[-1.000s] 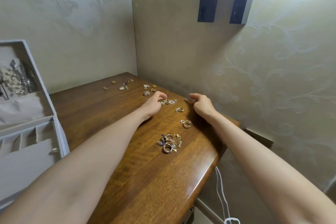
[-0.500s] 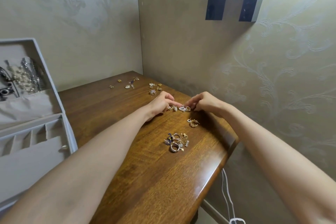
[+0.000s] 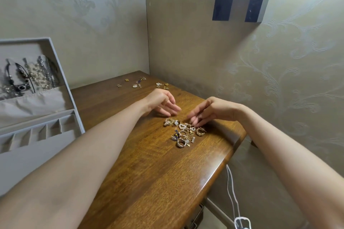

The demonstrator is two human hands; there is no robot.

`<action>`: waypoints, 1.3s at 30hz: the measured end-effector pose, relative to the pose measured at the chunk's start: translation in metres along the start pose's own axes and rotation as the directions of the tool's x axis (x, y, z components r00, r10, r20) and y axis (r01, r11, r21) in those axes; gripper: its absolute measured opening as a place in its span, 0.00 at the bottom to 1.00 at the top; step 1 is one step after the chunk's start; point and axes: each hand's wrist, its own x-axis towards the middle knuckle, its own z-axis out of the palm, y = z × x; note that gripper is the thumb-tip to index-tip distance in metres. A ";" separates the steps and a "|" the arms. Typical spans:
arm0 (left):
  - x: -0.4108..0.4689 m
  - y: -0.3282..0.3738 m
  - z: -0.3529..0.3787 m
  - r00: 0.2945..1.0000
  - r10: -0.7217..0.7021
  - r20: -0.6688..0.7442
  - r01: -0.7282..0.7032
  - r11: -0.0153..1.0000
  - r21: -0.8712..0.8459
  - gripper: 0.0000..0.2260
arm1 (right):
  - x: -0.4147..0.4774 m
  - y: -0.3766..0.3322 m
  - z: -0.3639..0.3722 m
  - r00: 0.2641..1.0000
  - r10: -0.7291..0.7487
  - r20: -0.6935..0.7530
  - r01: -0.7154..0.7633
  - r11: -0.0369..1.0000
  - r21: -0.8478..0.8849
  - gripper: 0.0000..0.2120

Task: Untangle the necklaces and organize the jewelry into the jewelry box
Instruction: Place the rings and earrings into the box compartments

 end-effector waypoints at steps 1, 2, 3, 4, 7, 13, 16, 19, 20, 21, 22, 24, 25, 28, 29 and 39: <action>0.006 -0.002 -0.004 0.995 0.014 -0.102 -0.014 1.000 0.000 0.13 | 0.005 -0.001 -0.001 0.998 -0.027 -0.062 0.029 0.999 0.039 0.18; 0.014 -0.006 -0.009 0.974 0.042 -0.224 -0.030 0.998 0.054 0.11 | 0.011 -0.002 -0.002 0.986 -0.053 -0.159 0.063 0.996 0.060 0.18; 0.021 -0.010 -0.015 0.947 0.072 -0.314 -0.027 0.989 0.143 0.10 | 0.020 -0.003 -0.004 0.961 -0.074 -0.266 0.090 0.995 0.051 0.19; 0.028 -0.016 -0.021 0.933 0.086 -0.349 0.005 0.968 0.252 0.13 | 0.029 -0.005 -0.005 0.930 -0.089 -0.356 0.099 0.995 0.012 0.19; 0.036 -0.031 -0.030 0.960 0.021 -0.278 0.122 0.865 0.486 0.45 | 0.062 -0.006 -0.006 0.876 -0.082 -0.475 0.032 0.993 -0.113 0.23; 0.071 -0.045 -0.040 0.977 0.067 -0.203 0.047 0.860 0.508 0.62 | 0.122 -0.006 -0.014 0.850 -0.067 -0.522 -0.037 0.982 -0.186 0.29; 0.086 -0.044 -0.046 0.978 0.089 -0.187 0.021 0.855 0.518 0.64 | 0.147 -0.006 -0.021 0.854 -0.101 -0.511 -0.013 0.977 -0.215 0.35; 0.099 -0.044 -0.051 0.977 0.089 -0.195 0.019 0.871 0.491 0.64 | 0.166 -0.006 -0.030 0.867 -0.132 -0.480 0.025 0.974 -0.223 0.39; 0.103 -0.043 -0.052 0.975 0.079 -0.207 0.029 0.882 0.471 0.62 | 0.171 -0.007 -0.032 0.870 -0.138 -0.473 0.033 0.974 -0.223 0.39; 0.107 -0.041 -0.054 0.973 0.072 -0.218 0.036 0.891 0.453 0.58 | 0.176 -0.007 -0.034 0.872 -0.142 -0.468 0.039 0.974 -0.223 0.39; 0.111 -0.039 -0.055 0.971 0.063 -0.231 0.045 0.900 0.434 0.54 | 0.181 -0.008 -0.036 0.874 -0.144 -0.464 0.040 0.973 -0.225 0.38; 0.118 -0.036 -0.057 0.968 0.042 -0.249 0.052 0.931 0.361 0.45 | 0.189 -0.010 -0.039 0.880 -0.142 -0.453 0.035 0.971 -0.236 0.37; 0.121 -0.037 -0.058 0.967 0.031 -0.254 0.050 0.950 0.309 0.41 | 0.193 -0.011 -0.040 0.885 -0.138 -0.445 0.032 0.971 -0.239 0.36; 0.125 -0.036 -0.061 0.966 0.018 -0.257 0.027 0.984 0.173 0.39 | 0.199 -0.010 -0.043 0.893 -0.142 -0.426 0.050 0.974 -0.219 0.35; 0.124 -0.036 -0.061 0.967 0.024 -0.253 0.013 0.989 0.144 0.39 | 0.199 -0.009 -0.044 0.894 -0.148 -0.423 0.061 0.975 -0.212 0.34; 0.077 -0.027 -0.032 0.978 0.052 -0.203 -0.049 0.999 0.022 0.30 | 0.156 0.001 -0.038 0.922 -0.209 -0.327 0.187 0.978 -0.097 0.30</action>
